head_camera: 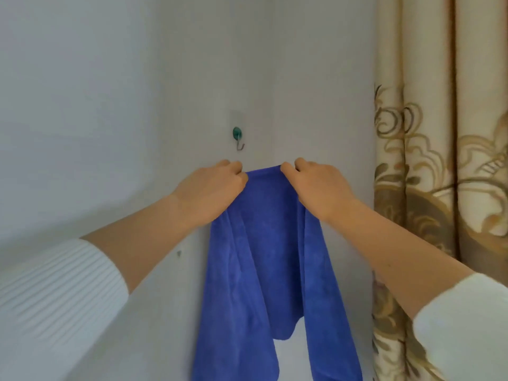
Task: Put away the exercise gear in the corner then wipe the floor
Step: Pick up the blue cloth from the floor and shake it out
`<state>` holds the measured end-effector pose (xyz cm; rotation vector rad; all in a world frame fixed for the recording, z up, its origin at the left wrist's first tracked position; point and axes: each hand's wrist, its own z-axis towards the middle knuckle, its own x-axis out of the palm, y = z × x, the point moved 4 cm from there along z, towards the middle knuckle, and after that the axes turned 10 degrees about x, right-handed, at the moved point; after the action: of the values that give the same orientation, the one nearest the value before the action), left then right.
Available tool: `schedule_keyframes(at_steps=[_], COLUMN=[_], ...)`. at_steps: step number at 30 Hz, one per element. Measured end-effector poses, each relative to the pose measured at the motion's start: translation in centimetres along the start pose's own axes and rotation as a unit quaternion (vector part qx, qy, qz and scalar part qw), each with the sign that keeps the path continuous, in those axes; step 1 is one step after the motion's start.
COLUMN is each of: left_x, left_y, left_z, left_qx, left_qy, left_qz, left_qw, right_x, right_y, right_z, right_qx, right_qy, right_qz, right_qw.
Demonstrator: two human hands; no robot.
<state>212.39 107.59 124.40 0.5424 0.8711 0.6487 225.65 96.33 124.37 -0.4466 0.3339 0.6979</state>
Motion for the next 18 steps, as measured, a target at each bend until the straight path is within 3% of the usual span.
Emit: schedule_keyframes(at_steps=[4,11,18], left_x=[0.2,0.6,1.7], left_y=[2.1,5.4,6.5], left_z=[2.5,5.4,5.2], left_qx=[0.023,-0.017,-0.022], left_qy=[-0.067,-0.087,-0.049], left_qz=[0.085,0.155,0.23], left_qw=[0.994,0.984,0.972], right_x=[1.6,3.9,6.3], right_y=[-0.3,0.3,2.3], right_z=[4.2,9.6,12.0], right_qx=[0.037,0.07,0.08], right_qy=[-0.042,-0.079,0.015], right_qz=[0.021,0.157,0.368], right_qw=[0.998,0.982,0.926])
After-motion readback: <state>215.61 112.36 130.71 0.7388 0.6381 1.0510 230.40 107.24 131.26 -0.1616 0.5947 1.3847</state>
